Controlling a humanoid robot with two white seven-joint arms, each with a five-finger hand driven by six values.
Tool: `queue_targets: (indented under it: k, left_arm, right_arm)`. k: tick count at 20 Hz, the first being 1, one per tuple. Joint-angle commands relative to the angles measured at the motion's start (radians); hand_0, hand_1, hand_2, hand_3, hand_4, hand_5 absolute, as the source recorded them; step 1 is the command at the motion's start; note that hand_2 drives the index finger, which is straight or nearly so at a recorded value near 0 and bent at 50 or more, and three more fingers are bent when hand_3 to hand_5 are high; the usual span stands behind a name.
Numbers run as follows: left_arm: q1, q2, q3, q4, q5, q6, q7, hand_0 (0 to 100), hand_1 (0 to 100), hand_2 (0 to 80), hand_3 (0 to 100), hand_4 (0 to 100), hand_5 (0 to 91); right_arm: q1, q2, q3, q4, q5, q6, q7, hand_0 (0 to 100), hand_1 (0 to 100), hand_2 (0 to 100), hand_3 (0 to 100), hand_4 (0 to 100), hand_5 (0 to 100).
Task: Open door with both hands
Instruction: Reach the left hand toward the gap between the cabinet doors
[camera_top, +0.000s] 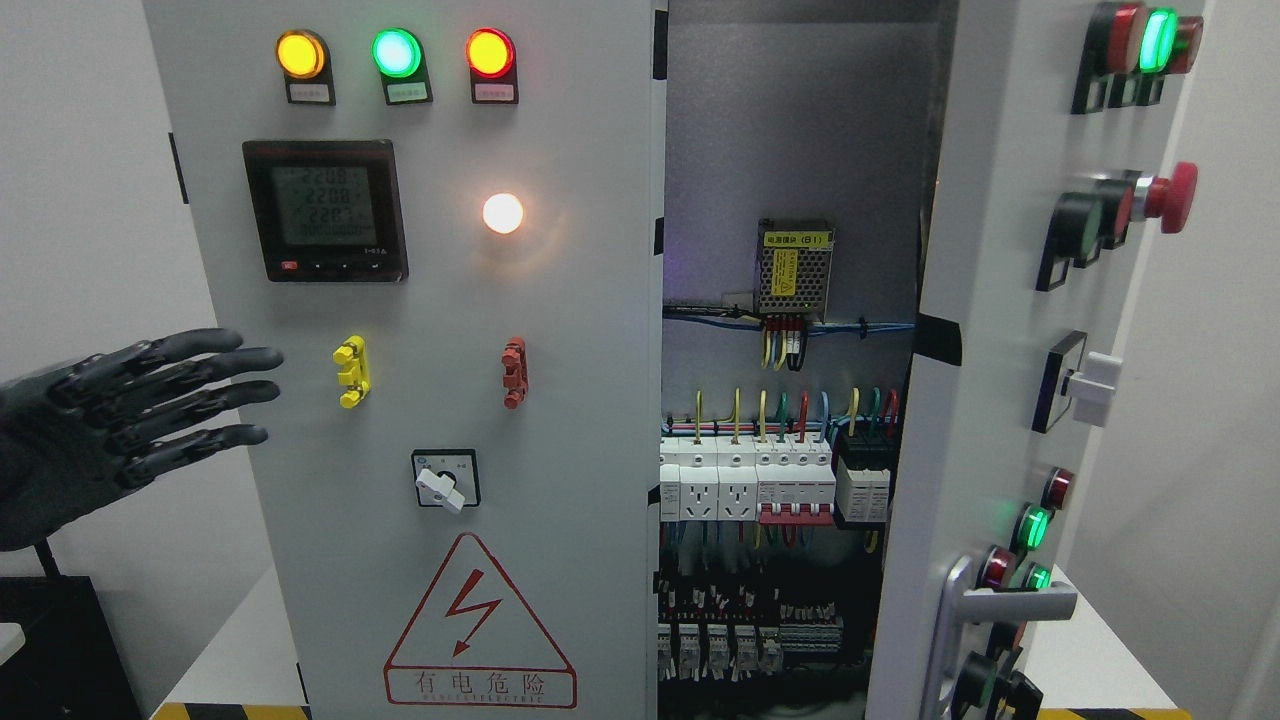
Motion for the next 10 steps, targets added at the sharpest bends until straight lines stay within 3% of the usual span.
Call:
queue_targets:
  k: [1,7,10]
  left_arm:
    - [-0.296,-0.281,-0.509,-0.009,0.092,0.046,0.028,12,39,0.0,0,0,0.0]
    - [-0.338,-0.468,-0.500,-0.001,0.109,0.046,0.062,12,39,0.0,0,0,0.0]
    - [-0.342,-0.583,-0.495,0.001,0.109,0.046,0.182,12,39,0.0,0,0,0.0]
  right_arm:
    - [0.000,0.000,0.001,0.000,0.000,-0.001,0.000,12,39,0,0,0,0]
    - [0.000,0.000,0.000,0.000,0.000,-0.001,0.000,12,39,0,0,0,0]
    - [0.000,0.000,0.000,0.000,0.000,-0.001,0.000,12,39,0,0,0,0]
